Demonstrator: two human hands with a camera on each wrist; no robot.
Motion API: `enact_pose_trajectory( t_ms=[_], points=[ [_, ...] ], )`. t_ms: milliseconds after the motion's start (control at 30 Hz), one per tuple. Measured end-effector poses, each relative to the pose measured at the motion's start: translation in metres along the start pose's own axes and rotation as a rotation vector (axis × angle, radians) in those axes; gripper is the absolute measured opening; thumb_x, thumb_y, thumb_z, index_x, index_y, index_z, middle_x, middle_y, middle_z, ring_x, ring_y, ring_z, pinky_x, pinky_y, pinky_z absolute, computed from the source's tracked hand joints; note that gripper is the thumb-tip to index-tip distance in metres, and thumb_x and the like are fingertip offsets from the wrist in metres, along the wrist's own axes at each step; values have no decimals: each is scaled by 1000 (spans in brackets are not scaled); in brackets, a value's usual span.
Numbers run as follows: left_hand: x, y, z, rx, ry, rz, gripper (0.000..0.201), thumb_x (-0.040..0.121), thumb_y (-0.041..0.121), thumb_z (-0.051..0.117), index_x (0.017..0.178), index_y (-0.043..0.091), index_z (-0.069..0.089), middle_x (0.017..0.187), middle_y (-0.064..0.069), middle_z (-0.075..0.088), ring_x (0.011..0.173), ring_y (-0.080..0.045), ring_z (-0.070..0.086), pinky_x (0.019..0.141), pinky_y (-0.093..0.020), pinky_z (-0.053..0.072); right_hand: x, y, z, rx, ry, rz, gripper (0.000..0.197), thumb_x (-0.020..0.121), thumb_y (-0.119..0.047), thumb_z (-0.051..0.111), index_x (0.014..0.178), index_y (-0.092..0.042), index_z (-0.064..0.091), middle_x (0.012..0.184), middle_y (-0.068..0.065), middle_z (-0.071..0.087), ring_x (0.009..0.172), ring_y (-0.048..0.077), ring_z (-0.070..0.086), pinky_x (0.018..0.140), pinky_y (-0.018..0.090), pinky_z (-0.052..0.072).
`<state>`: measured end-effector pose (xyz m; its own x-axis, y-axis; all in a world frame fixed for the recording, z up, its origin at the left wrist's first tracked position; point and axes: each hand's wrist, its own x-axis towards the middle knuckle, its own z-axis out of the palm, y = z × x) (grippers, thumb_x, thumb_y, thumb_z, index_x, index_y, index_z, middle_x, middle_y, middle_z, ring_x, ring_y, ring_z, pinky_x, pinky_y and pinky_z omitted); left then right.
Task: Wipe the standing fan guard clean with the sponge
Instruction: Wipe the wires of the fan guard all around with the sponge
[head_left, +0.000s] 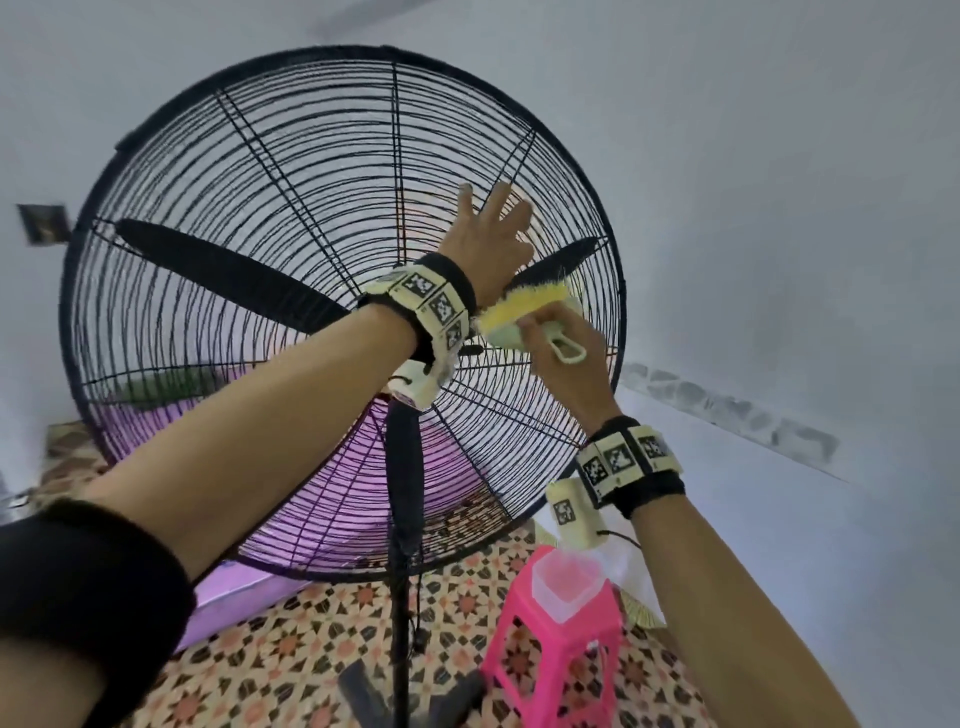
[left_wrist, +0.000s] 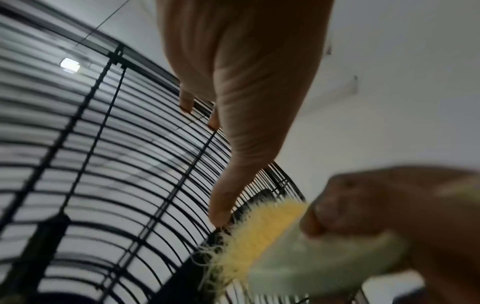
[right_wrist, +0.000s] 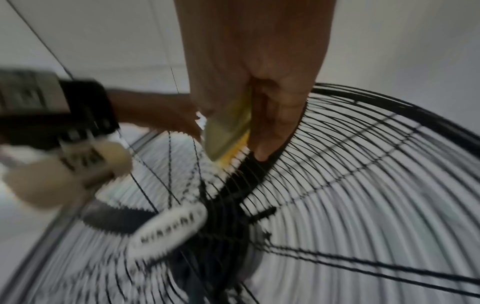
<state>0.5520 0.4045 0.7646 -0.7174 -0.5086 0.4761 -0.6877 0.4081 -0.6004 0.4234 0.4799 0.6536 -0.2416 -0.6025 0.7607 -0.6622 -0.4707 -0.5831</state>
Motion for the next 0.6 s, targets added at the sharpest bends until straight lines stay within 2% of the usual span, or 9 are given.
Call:
enact_pose_trajectory(
  t_ms=[67,133,200,300,333,400,500,533,600],
  points=[
    [1,2,0,-12,19,-3,55,86,29,77,139,31,60,158,-7,30,152,-43,14,119,-71,21,-11,14,2,-82,-5,89,16,97,-18,64,83,-10,66,70,-8,63,53,0,56,45,10,37],
    [0,2,1,-16,28,-28,54,87,26,75,139,30,61,157,-8,30,152,-43,15,118,-71,21,-15,20,-1,-197,-18,220,20,93,-21,65,78,-8,68,71,-5,65,58,2,57,47,10,38],
    [2,4,1,-20,16,-42,57,88,26,76,142,30,58,159,-10,28,153,-43,14,119,-72,20,-11,13,-7,-174,17,175,18,92,-20,67,79,-8,70,73,-1,69,57,5,59,47,16,41],
    [1,7,0,-32,32,-46,56,88,24,77,140,30,59,159,-9,29,152,-43,15,119,-72,19,2,-11,-6,-62,73,-35,13,95,-17,66,85,-10,69,71,-1,69,54,8,60,43,17,42],
    [0,7,1,-37,40,-50,55,88,24,77,139,31,60,158,-8,30,152,-42,15,119,-72,20,3,-14,-2,-62,57,-33,12,96,-19,65,86,-13,69,71,-3,69,53,8,60,43,18,42],
    [-1,7,3,-39,43,-58,54,88,25,76,139,33,60,158,-7,31,152,-42,15,120,-71,19,1,-9,3,-125,22,71,13,95,-25,64,85,-17,67,73,-7,68,52,3,57,44,18,42],
    [-4,4,4,-25,36,-68,57,87,28,76,141,35,57,157,-5,29,152,-40,14,121,-69,17,-7,3,2,-358,-59,229,21,90,-33,64,76,-18,67,72,-7,67,57,-1,55,49,17,36],
    [-5,4,4,-25,37,-64,58,87,27,76,141,35,57,157,-5,29,152,-40,14,121,-69,17,-8,2,0,-394,-68,225,22,90,-32,64,73,-17,67,69,-4,66,56,0,54,49,17,35],
    [-6,3,3,-44,44,-63,56,87,24,76,139,33,59,156,-5,30,151,-40,16,121,-70,17,-2,-7,-3,-338,-16,125,22,90,-26,65,73,-14,69,64,-3,65,50,2,54,44,14,35]
  ],
)
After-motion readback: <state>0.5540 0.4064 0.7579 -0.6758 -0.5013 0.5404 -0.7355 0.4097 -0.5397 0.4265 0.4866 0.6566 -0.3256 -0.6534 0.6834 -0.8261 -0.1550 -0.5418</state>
